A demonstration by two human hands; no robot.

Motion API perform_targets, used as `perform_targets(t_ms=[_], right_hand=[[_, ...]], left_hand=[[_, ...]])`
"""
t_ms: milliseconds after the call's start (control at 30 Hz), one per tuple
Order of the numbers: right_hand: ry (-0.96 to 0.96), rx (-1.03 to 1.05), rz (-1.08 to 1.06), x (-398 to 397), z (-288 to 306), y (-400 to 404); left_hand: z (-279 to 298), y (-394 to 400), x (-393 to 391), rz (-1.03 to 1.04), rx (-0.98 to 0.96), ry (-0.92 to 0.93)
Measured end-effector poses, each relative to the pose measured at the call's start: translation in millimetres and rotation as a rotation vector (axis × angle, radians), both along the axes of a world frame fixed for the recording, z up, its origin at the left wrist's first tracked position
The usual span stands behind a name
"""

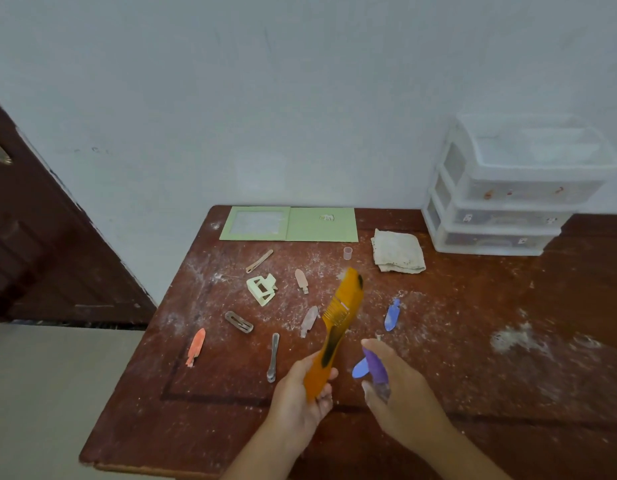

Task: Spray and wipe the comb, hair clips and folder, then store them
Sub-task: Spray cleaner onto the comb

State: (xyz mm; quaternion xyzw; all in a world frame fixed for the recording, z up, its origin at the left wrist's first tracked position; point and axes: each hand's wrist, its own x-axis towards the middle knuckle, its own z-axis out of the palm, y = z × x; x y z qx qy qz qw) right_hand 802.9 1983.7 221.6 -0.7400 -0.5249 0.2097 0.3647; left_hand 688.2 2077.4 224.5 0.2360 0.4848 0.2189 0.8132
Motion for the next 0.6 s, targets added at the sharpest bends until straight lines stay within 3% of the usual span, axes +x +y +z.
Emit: perform_targets(t_ms=[300, 400, 600], right_hand=[[0.034, 0.005, -0.030, 29.5, 16.5, -10.8], [-0.007, 0.013, -0.023, 33.5, 22.1, -11.5], [-0.134, -0.052, -0.011, 48.8, 31.2, -13.0]], left_hand=[[1.6, 1.4, 5.3, -0.184, 0.182, 0.115], [3.3, -6.0, 13.5, -0.314, 0.222, 0.132], [10.6, -20.0, 31.5, -0.366, 0.306, 0.061]])
